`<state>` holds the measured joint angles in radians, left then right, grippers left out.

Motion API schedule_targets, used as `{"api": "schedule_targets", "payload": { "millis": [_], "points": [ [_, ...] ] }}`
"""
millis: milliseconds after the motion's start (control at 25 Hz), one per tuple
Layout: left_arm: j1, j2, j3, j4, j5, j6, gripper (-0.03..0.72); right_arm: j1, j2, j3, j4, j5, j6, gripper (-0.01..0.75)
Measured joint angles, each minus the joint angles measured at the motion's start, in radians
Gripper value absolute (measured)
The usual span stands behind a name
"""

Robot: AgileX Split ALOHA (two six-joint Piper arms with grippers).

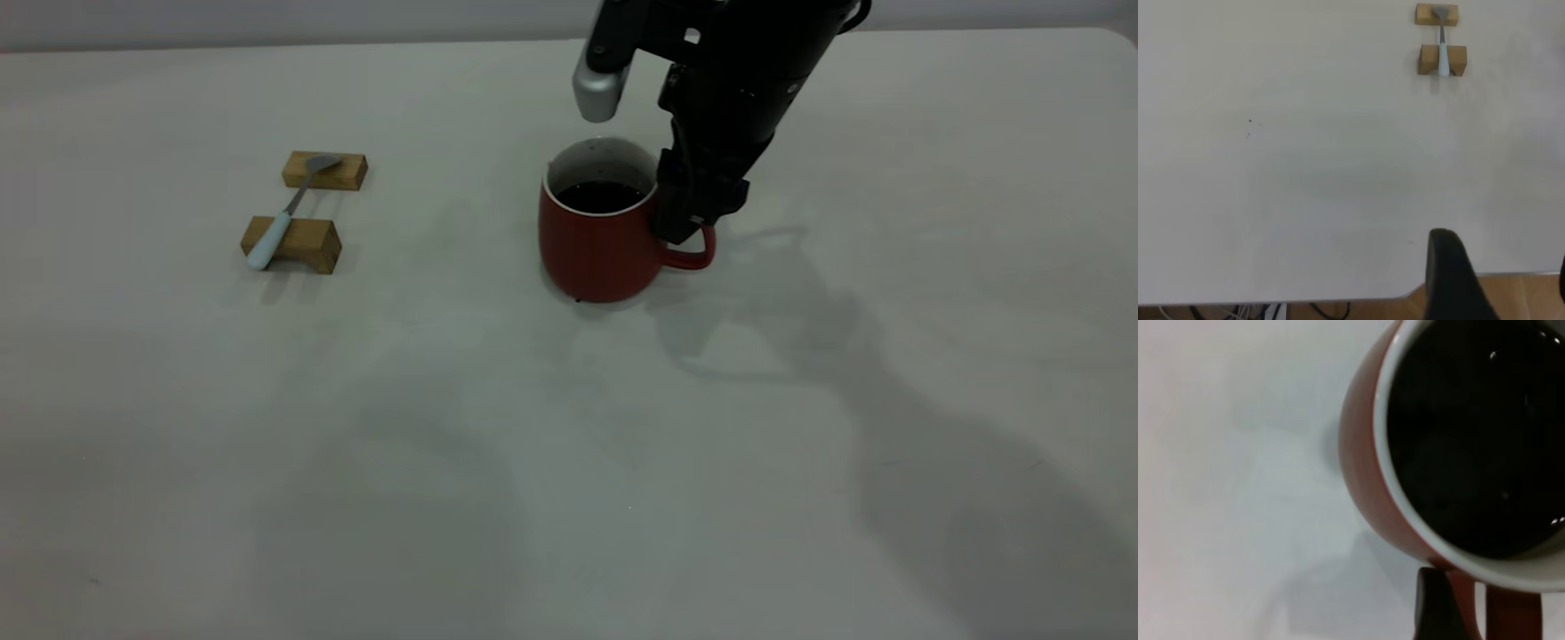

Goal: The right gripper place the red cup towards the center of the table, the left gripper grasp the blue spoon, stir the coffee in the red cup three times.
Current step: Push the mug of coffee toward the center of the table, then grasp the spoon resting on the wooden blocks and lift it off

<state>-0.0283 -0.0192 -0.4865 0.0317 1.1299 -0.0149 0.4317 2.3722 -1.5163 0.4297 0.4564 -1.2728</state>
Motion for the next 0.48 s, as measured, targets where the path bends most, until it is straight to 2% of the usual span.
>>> {"api": "schedule_targets", "payload": {
  "millis": [280, 480],
  "points": [
    [0.0, 0.0, 0.0, 0.0, 0.0, 0.0, 0.463, 0.004, -0.034, 0.001, 0.067, 0.027, 0.052, 0.484],
    [0.0, 0.0, 0.0, 0.0, 0.0, 0.0, 0.463, 0.007, -0.266, 0.002, 0.079, 0.118, 0.24, 0.484]
  ]
}}
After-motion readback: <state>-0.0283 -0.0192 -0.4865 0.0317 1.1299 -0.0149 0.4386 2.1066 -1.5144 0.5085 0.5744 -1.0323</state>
